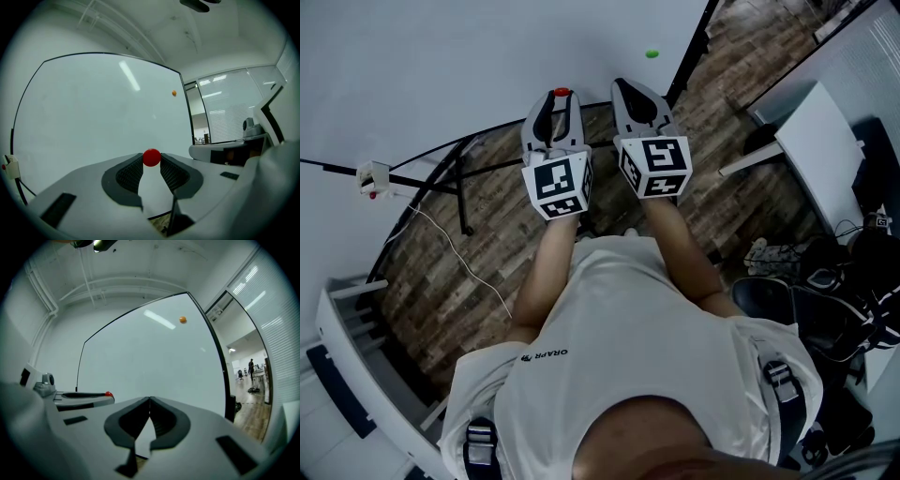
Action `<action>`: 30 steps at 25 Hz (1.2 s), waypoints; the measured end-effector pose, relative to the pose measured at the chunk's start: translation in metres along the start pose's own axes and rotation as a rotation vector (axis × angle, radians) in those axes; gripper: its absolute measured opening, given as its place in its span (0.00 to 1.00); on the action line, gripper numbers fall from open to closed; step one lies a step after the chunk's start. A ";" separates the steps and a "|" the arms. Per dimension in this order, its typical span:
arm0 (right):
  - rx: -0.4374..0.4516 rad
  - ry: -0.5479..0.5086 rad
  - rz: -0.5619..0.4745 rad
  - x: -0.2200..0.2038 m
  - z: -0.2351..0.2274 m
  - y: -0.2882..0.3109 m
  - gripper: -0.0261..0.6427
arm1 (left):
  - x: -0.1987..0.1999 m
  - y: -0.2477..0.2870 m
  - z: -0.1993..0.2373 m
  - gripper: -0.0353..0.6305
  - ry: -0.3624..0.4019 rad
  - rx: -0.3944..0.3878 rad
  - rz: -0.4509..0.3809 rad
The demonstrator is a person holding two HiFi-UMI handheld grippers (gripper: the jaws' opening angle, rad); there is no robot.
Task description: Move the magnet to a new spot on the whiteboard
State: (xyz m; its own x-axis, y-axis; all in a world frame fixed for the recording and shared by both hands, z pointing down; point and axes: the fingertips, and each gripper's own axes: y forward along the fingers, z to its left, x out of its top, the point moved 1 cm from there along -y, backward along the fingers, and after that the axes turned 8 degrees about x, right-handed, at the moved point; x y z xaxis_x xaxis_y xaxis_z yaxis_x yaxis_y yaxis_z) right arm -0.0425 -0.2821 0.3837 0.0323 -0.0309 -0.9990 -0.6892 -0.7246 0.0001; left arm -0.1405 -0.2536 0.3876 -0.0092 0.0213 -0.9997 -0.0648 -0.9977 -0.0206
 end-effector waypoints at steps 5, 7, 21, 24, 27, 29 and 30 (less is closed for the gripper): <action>0.002 0.001 -0.001 -0.001 0.001 0.000 0.06 | 0.000 -0.001 0.000 0.23 -0.001 0.001 0.000; 0.002 0.001 -0.001 0.000 0.001 0.000 0.06 | 0.000 0.000 -0.001 0.23 -0.001 0.000 -0.001; 0.000 -0.004 -0.007 0.002 0.004 -0.005 0.06 | 0.003 0.000 0.001 0.23 0.003 0.017 -0.009; 0.000 -0.003 -0.008 0.003 0.005 -0.006 0.06 | 0.005 0.001 0.002 0.23 0.001 0.021 -0.009; 0.002 -0.003 -0.010 0.002 0.006 -0.006 0.06 | 0.003 0.005 0.004 0.23 0.003 0.026 -0.007; 0.004 -0.003 -0.011 0.001 0.004 -0.004 0.06 | 0.002 0.009 0.002 0.23 0.009 0.028 -0.006; 0.005 -0.003 -0.011 0.001 0.003 -0.004 0.06 | 0.002 0.011 0.002 0.23 0.011 0.028 -0.005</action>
State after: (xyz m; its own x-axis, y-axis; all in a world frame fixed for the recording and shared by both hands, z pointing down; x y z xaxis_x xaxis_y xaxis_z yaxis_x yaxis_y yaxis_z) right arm -0.0423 -0.2769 0.3823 0.0377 -0.0208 -0.9991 -0.6922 -0.7217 -0.0111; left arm -0.1429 -0.2647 0.3856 0.0022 0.0252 -0.9997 -0.0928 -0.9954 -0.0253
